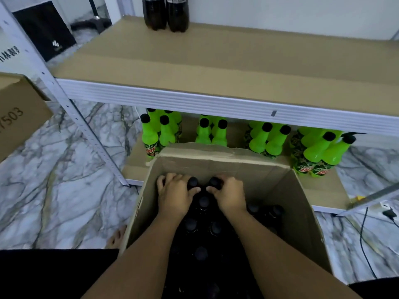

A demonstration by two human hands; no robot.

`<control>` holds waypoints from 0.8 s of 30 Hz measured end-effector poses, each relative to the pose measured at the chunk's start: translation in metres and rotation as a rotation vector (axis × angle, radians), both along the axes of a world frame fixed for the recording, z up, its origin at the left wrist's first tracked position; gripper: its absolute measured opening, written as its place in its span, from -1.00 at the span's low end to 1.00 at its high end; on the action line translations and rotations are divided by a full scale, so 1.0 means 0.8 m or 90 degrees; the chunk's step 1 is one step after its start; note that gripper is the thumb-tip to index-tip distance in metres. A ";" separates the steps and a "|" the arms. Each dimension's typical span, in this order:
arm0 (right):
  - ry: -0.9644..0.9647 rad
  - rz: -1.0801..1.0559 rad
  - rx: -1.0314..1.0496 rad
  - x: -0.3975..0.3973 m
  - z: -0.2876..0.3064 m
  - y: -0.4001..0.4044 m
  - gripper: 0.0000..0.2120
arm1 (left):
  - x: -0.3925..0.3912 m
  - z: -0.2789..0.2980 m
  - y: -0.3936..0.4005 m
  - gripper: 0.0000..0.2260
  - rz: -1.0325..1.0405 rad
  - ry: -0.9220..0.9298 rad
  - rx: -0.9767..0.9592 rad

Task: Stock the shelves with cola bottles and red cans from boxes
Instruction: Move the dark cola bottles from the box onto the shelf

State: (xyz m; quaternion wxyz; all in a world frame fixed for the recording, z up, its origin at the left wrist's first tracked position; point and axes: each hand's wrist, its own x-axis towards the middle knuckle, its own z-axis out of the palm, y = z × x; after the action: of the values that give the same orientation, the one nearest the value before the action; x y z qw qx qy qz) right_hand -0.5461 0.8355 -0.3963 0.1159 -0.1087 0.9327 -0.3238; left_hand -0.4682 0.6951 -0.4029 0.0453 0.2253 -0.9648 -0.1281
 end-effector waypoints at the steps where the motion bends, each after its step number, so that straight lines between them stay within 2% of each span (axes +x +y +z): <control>1: -0.001 -0.006 -0.002 -0.001 -0.003 -0.001 -0.67 | 0.001 -0.002 -0.001 -0.67 0.001 0.011 0.012; 4: 0.019 0.008 -0.014 0.003 -0.008 0.003 -0.68 | 0.006 -0.002 -0.001 -0.70 -0.006 0.052 0.036; 7: 0.055 0.018 -0.048 0.010 -0.006 0.012 -0.69 | 0.010 0.002 0.000 -0.76 -0.022 0.139 0.067; 11: 0.119 0.039 -0.116 0.016 0.020 0.017 -0.68 | 0.016 0.025 -0.004 -0.73 -0.061 0.233 0.216; 15: 0.168 0.055 -0.193 0.020 0.076 0.020 -0.67 | 0.026 0.077 0.003 -0.79 -0.069 0.330 0.311; 24: 0.348 0.057 -0.349 0.021 0.249 0.031 -0.81 | 0.003 0.243 0.020 -0.83 -0.123 0.537 0.349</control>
State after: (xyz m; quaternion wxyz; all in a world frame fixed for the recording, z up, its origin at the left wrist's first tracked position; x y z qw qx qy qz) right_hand -0.5295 0.8599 -0.1973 -0.1564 -0.2586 0.8025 -0.5144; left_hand -0.4657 0.7109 -0.2084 0.3577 0.0672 -0.8102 -0.4594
